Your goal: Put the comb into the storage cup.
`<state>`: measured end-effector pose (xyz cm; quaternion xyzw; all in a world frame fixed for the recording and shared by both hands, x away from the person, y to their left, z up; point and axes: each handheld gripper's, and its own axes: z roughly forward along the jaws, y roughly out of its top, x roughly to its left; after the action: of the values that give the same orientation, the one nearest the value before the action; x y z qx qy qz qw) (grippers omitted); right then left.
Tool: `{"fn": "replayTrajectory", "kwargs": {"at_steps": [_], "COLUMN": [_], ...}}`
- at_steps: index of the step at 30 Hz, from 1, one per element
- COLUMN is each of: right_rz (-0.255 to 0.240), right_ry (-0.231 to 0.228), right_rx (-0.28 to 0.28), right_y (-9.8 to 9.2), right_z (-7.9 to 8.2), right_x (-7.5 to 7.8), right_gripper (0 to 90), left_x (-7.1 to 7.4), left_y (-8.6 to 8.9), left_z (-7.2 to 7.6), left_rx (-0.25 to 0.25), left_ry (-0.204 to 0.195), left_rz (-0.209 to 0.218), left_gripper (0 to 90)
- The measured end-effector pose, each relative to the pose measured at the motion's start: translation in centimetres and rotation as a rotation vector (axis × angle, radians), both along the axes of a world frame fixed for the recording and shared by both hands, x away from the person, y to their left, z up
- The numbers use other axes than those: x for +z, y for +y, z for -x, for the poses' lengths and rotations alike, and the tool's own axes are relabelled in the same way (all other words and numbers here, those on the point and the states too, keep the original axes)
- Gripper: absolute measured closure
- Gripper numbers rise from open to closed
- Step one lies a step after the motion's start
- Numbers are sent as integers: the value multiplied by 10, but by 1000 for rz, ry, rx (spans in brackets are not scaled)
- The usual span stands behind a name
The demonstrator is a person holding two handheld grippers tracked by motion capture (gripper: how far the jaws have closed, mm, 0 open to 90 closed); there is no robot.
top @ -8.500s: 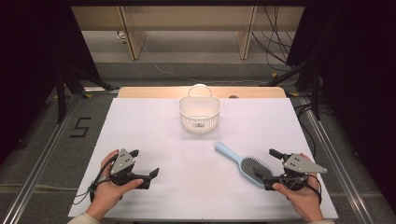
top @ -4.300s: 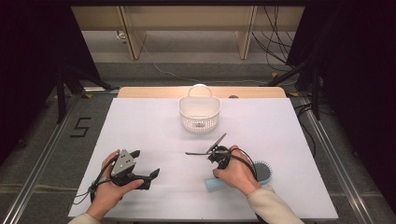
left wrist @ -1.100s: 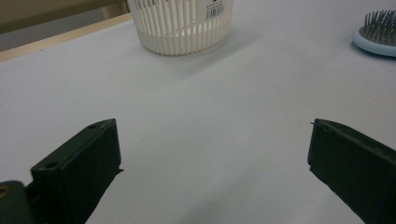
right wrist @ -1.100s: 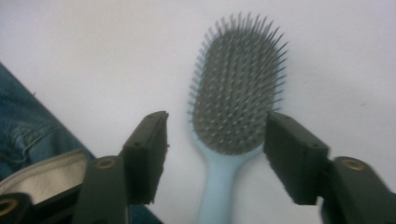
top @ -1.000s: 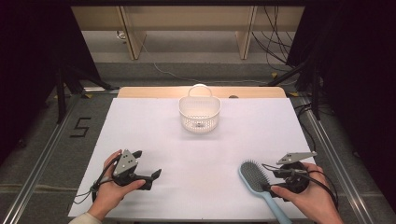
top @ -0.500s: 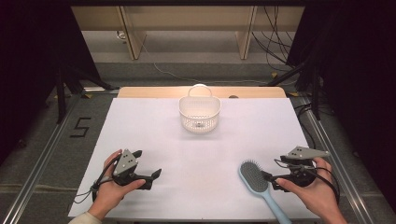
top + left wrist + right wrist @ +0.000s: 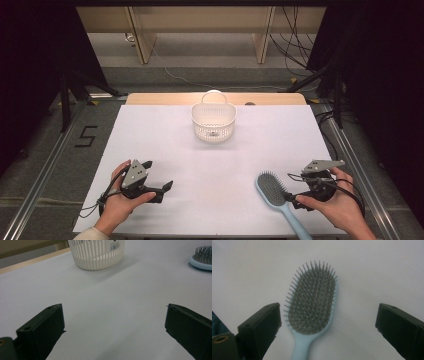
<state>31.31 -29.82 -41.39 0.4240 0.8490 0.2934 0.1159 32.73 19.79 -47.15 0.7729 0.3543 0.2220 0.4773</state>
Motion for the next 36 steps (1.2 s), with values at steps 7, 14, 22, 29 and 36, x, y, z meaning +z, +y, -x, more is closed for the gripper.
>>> {"fn": "replayTrajectory", "kwargs": {"at_steps": [7, 14, 22, 29, 36], "right_rz": [123, 198, 279, 329, 382], "right_ry": [215, 306, 413, 440, 462], "right_rx": [-19, -32, -49, -50, -58], "right_y": [4, 10, 28, 41, 51], "right_z": [-2, -6, -6, -9, -10], "right_x": [-2, -6, -19, -26, -32], "right_gripper": [162, 199, 248, 257, 303], "left_x": [0, 0, 0, 1, 1], "left_y": [-1, -1, -1, -2, -2], "left_z": [0, 0, 0, 0, 0], "left_rx": [-3, -6, -8, -10, -13], "left_ry": [-1, 0, -1, -1, -4], "left_rz": [0, 0, -1, 0, 0], "left_gripper": [19, 19, 20, 20, 20]}}
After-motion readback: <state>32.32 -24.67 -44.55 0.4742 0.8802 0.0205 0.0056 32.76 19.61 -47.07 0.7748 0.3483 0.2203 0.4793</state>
